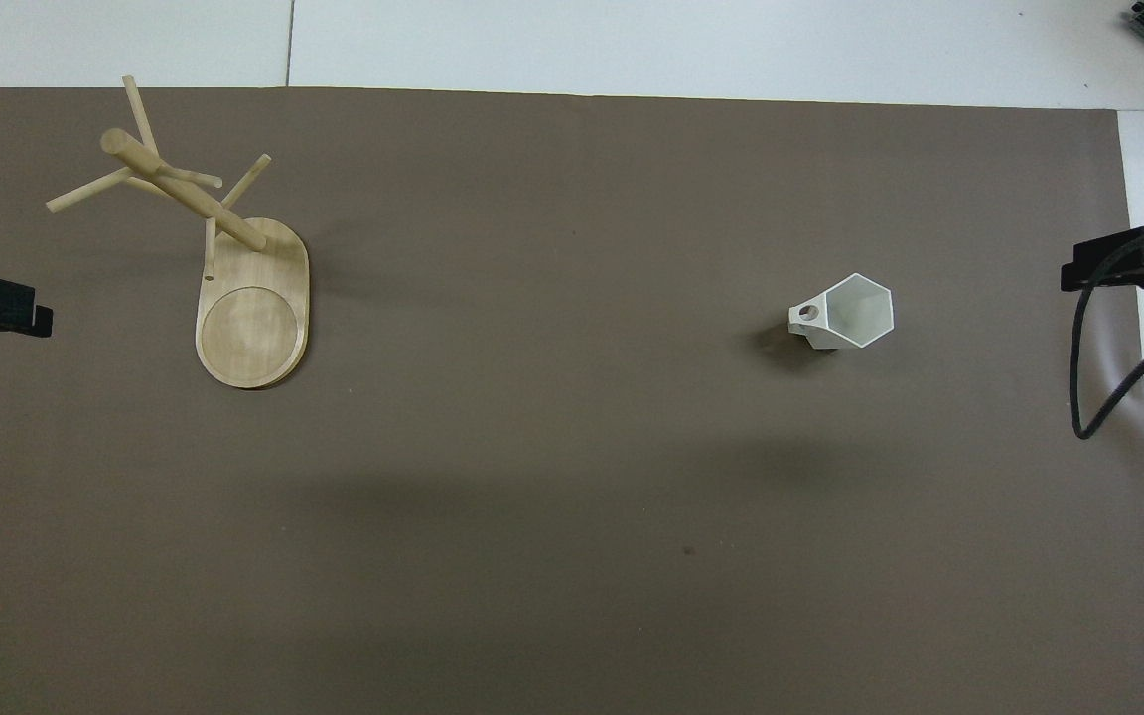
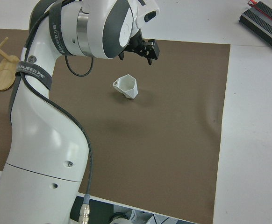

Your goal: Hang cup on rack

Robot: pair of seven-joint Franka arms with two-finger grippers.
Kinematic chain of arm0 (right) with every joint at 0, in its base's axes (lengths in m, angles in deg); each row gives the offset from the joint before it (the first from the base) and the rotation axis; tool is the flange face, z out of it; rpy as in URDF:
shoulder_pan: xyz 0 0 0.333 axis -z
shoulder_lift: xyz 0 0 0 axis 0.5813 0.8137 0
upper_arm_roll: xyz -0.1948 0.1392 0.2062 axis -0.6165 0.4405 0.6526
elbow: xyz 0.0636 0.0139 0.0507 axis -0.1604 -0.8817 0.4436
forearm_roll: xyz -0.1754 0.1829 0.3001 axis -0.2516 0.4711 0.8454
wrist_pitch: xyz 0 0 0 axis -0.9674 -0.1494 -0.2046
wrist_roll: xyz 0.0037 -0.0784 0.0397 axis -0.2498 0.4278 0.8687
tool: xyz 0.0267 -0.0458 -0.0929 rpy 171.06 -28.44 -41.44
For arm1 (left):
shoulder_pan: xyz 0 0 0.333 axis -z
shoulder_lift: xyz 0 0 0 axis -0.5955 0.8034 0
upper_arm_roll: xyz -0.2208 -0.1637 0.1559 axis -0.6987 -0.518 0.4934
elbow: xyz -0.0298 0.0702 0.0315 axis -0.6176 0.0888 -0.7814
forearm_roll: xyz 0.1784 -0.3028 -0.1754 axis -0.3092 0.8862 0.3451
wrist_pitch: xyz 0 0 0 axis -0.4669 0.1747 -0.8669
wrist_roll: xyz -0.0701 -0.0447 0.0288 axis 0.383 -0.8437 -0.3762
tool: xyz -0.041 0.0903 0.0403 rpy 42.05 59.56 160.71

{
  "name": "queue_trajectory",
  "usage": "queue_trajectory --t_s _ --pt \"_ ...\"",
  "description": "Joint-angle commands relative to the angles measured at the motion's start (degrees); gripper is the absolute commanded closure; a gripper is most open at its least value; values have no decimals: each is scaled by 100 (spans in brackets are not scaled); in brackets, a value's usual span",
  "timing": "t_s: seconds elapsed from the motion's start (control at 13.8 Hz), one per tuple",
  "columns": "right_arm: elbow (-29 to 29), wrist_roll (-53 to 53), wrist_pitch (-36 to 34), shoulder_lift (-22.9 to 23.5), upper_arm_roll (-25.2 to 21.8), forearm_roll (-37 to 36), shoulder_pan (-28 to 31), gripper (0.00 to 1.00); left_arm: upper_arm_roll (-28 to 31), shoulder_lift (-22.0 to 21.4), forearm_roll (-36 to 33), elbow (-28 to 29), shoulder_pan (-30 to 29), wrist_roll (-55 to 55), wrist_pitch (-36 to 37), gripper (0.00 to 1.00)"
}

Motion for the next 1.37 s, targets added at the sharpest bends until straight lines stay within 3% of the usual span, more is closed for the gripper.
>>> queue_trajectory --t_s 0.0,0.36,0.65,1.3 --pt "-770 278 681 -357 37 18 21 0 2 -131 32 137 -9 63 41 0" --pt "-1615 260 1852 -200 90 18 3 0 2 -131 32 137 -9 63 41 0" --pt "-1766 278 2617 476 151 18 -6 0 2 -139 32 137 -9 63 41 0" --pt "-2460 -125 4059 996 450 18 -24 0 2 -139 32 137 -9 63 41 0"
